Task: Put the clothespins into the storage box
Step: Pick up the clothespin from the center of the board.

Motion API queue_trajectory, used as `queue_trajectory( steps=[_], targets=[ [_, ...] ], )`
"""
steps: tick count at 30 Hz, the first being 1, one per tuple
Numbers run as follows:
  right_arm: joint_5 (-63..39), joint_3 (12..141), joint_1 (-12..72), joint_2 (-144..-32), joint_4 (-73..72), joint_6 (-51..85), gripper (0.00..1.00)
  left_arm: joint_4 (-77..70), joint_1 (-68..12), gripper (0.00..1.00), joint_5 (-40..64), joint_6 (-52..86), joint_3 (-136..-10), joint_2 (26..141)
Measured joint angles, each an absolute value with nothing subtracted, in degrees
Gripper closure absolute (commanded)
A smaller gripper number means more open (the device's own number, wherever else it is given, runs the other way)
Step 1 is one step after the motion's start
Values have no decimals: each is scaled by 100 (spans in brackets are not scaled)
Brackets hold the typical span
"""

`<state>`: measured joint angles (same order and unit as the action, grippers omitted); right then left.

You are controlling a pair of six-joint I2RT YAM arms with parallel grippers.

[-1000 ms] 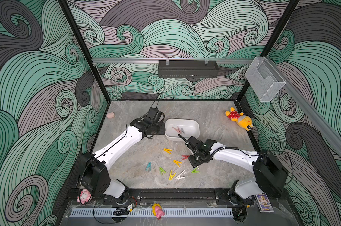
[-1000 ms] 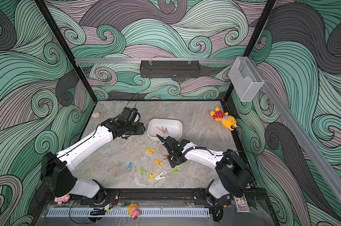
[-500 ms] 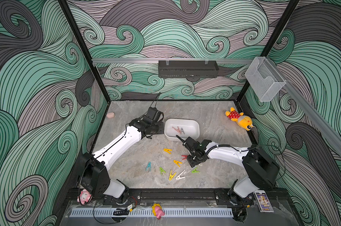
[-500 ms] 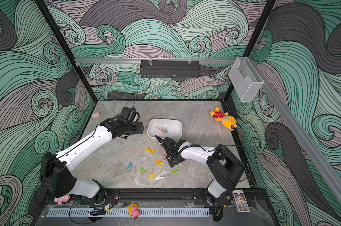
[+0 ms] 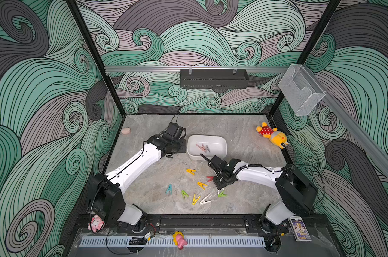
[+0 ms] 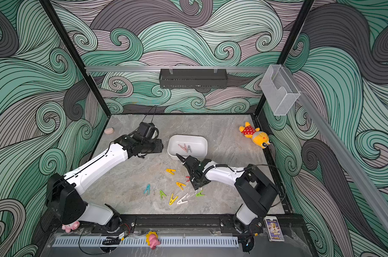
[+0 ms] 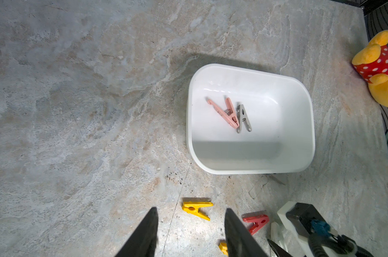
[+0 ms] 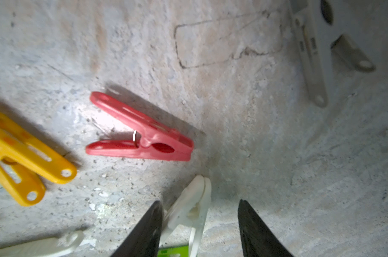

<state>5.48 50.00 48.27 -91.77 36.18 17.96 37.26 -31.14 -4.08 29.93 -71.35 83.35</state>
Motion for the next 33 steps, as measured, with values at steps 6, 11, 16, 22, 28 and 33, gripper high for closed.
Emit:
queue_trajectory(
  steps=[6, 11, 16, 22, 28, 33],
  targets=[
    [556, 5078, 4825, -9288, 3607, 1752, 51, 3723, -3098, 48, -410, 3002, -7100, 8296],
    [517, 5107, 4825, -9371, 3570, 1732, 59, 3745, -3072, 49, -440, 3009, -7013, 8044],
    [445, 5107, 4825, -9373, 3555, 1747, 62, 3743, -3070, 48, -523, 3009, -6934, 7819],
    [405, 5094, 4821, -9334, 3625, 1769, 61, 3741, -3048, 48, -585, 3006, -6814, 7734],
    [395, 5063, 4823, -9212, 3712, 1848, 57, 3741, -3048, 48, -602, 3009, -6810, 7734],
    [397, 4987, 4829, -9183, 3717, 1896, 61, 3741, -3048, 48, -602, 3009, -6810, 7732]
  ],
)
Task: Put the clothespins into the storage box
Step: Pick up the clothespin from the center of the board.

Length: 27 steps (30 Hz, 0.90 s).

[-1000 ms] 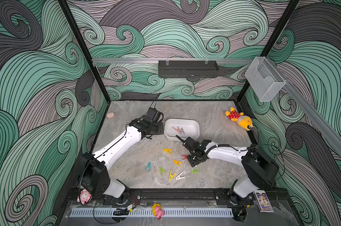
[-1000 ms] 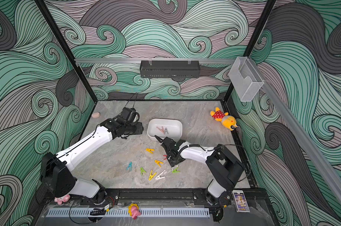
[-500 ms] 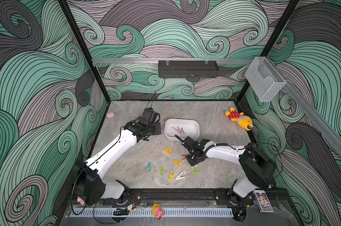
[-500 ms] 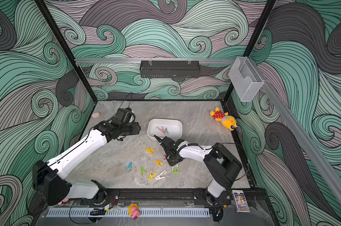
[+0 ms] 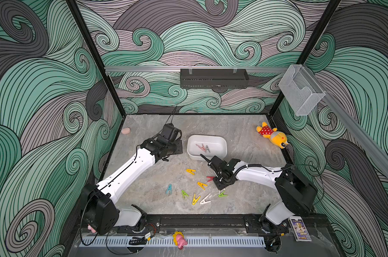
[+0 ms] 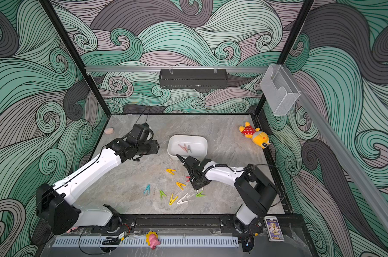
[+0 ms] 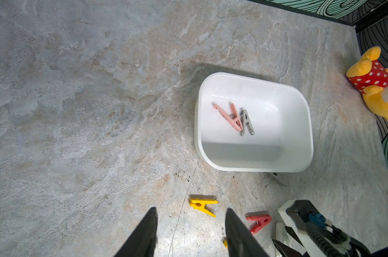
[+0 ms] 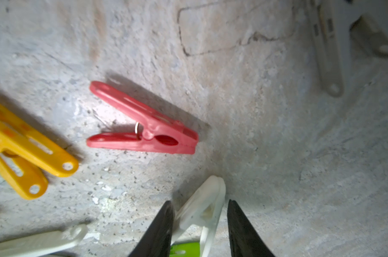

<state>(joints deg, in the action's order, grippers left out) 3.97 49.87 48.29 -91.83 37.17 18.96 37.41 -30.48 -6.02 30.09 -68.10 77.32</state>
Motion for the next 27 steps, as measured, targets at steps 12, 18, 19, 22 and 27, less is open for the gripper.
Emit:
queue_trajectory(
  steps=[12, 18, 19, 22, 27],
  targets=[
    [342, 4958, 4842, -9196, 3699, 1997, 62, 3767, -3048, 48, -637, 3006, -6810, 7616],
    [320, 4925, 4860, -9194, 3704, 2036, 53, 3769, -3048, 48, -646, 3006, -6810, 7616],
    [322, 4925, 4864, -9194, 3704, 2036, 53, 3769, -3048, 48, -648, 3006, -6810, 7616],
    [325, 4925, 4864, -9190, 3712, 2043, 55, 3769, -3037, 48, -650, 3006, -6810, 7616],
    [322, 4925, 4869, -9183, 3778, 2086, 55, 3769, -3024, 47, -659, 3006, -6810, 7616]
  ],
)
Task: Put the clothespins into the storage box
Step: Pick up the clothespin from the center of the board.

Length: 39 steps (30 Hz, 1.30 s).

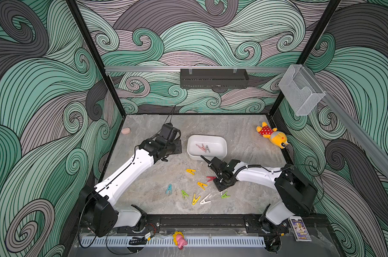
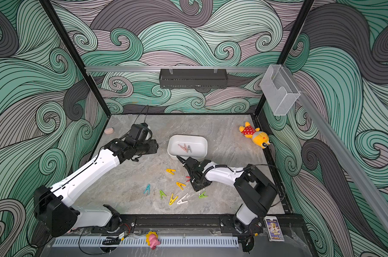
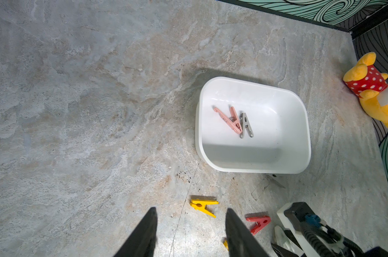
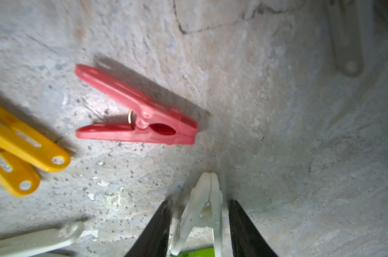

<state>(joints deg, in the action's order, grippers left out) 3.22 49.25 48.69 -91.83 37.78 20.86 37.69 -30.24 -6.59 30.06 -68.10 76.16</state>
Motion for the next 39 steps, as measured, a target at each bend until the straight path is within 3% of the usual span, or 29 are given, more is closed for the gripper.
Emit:
queue_trajectory(
  steps=[11, 26, 39],
  targets=[
    [416, 4897, 4960, -9109, 3898, 2298, 55, 3769, -3024, 47, -666, 3000, -6810, 7616],
    [454, 4899, 4993, -9109, 3883, 2283, 72, 3778, -3022, 47, -687, 2982, -6810, 7616],
    [517, 5649, 4856, -8814, 4211, 1922, 73, 3846, -2974, 46, -856, 2908, -6810, 7585]
  ],
)
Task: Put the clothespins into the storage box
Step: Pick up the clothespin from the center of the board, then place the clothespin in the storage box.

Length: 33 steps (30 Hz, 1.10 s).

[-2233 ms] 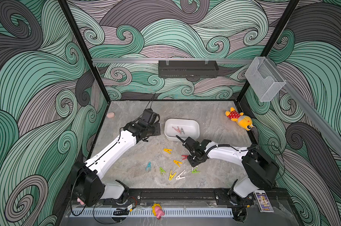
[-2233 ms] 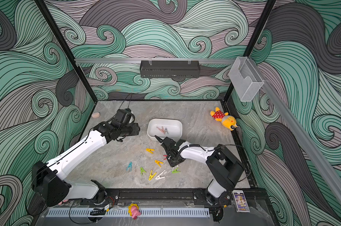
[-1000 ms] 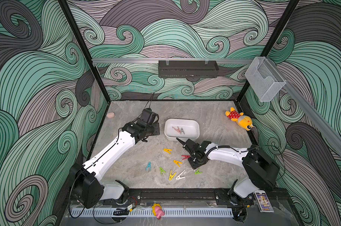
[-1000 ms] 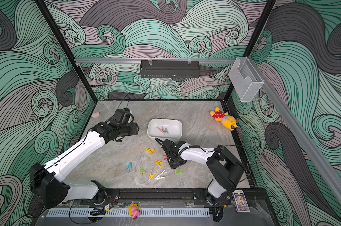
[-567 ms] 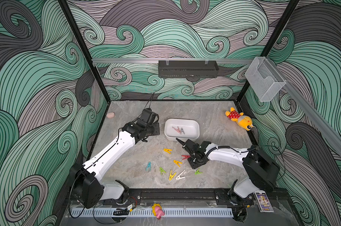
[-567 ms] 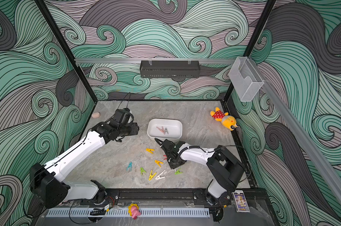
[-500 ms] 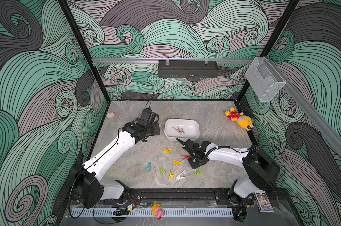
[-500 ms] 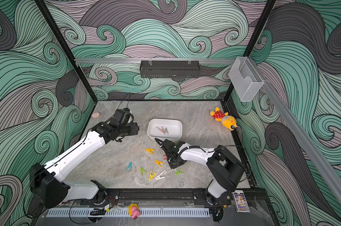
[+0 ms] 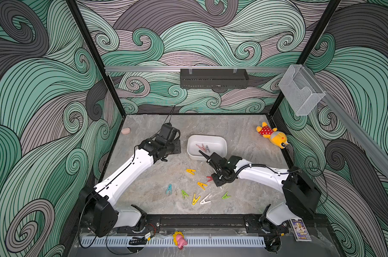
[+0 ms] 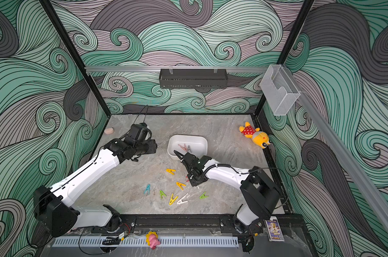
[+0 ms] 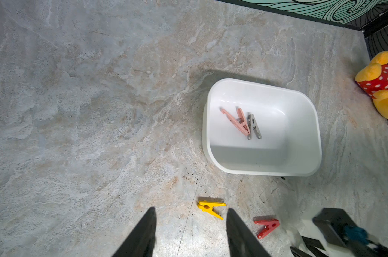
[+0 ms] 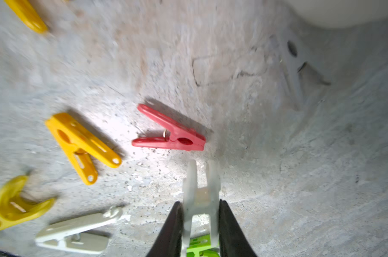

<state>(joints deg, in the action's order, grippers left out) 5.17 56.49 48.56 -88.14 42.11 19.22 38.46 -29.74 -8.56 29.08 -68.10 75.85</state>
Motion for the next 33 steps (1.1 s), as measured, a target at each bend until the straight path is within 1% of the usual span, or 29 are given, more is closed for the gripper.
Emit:
queue_trajectory(
  steps=[7, 11, 14, 21, 33],
  targets=[
    [193, 6630, 4241, -8331, 4539, 1592, 73, 3885, -2919, 45, -1125, 3017, -6720, 7354],
    [1, 7417, 3839, -8433, 4567, 1297, 75, 3903, -2893, 45, -1299, 3166, -6504, 7159],
    [-156, 7953, 3590, -8759, 4576, 1125, 77, 3933, -2891, 45, -1350, 3264, -6379, 7085],
    [-338, 8906, 3293, -10031, 4543, 714, 75, 3894, -2888, 42, -1264, 3404, -6198, 7013],
    [-235, 9118, 3210, -11295, 3844, 620, 76, 3894, -2888, 42, -963, 3653, -5778, 6801]
  ],
)
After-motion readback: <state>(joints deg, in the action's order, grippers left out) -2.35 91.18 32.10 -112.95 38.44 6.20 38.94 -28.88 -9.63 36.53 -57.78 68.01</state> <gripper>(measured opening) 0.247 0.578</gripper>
